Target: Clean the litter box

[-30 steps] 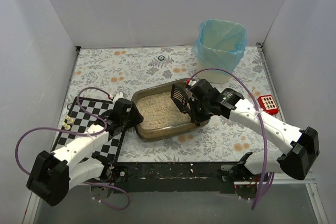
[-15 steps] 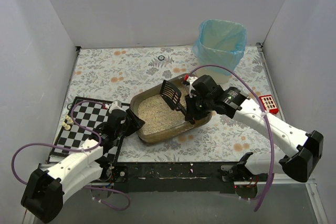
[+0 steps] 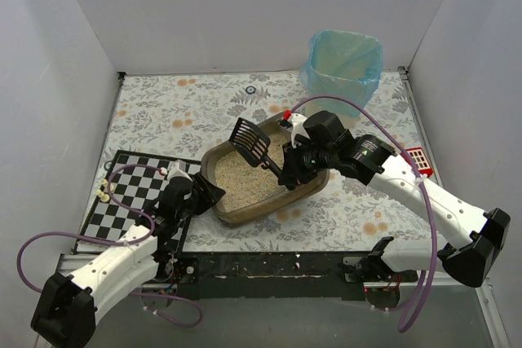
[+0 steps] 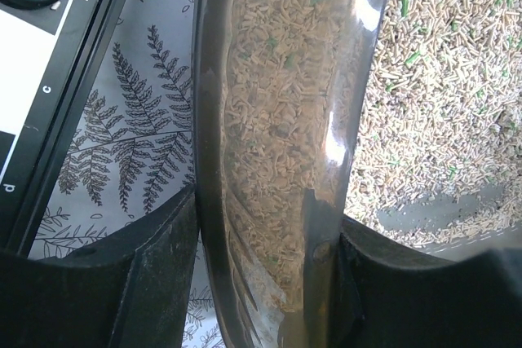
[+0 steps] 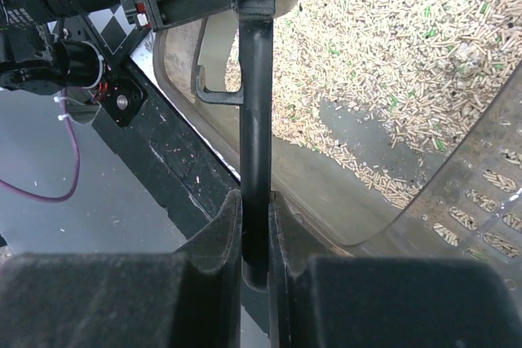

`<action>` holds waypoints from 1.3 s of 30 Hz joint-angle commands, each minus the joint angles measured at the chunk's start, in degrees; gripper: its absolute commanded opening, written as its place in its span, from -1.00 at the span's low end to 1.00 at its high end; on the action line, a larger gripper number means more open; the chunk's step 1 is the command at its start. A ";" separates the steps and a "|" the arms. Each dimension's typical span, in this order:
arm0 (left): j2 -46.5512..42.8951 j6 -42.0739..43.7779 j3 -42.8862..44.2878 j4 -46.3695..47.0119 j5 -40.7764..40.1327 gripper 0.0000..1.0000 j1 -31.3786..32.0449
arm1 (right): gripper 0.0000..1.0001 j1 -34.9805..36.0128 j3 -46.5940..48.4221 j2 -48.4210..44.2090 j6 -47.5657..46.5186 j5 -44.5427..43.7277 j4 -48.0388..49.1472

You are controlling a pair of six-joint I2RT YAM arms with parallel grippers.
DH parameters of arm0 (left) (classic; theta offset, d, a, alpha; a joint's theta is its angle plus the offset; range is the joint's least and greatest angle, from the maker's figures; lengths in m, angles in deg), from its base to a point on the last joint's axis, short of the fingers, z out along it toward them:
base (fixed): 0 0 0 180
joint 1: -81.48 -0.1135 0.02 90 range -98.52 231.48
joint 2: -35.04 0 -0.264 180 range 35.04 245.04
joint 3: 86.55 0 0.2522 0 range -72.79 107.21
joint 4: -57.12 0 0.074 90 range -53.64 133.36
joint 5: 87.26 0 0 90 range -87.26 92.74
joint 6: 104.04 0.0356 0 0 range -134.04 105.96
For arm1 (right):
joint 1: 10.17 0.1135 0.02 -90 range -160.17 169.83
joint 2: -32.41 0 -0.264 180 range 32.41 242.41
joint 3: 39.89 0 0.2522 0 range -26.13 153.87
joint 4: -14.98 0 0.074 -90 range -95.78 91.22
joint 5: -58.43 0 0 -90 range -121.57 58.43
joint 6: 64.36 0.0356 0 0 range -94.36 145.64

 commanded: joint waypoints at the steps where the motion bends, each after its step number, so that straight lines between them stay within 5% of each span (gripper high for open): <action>1: -1.32 0.41 -2.38 -0.49 2.13 -1.00 0.85 | -0.97 0.21 1.97 -2.03 -0.59 1.11 2.36; 39: -10.29 -2.67 -10.47 4.70 4.50 -1.00 0.76 | -0.97 0.29 0.92 -0.80 -1.12 8.84 5.79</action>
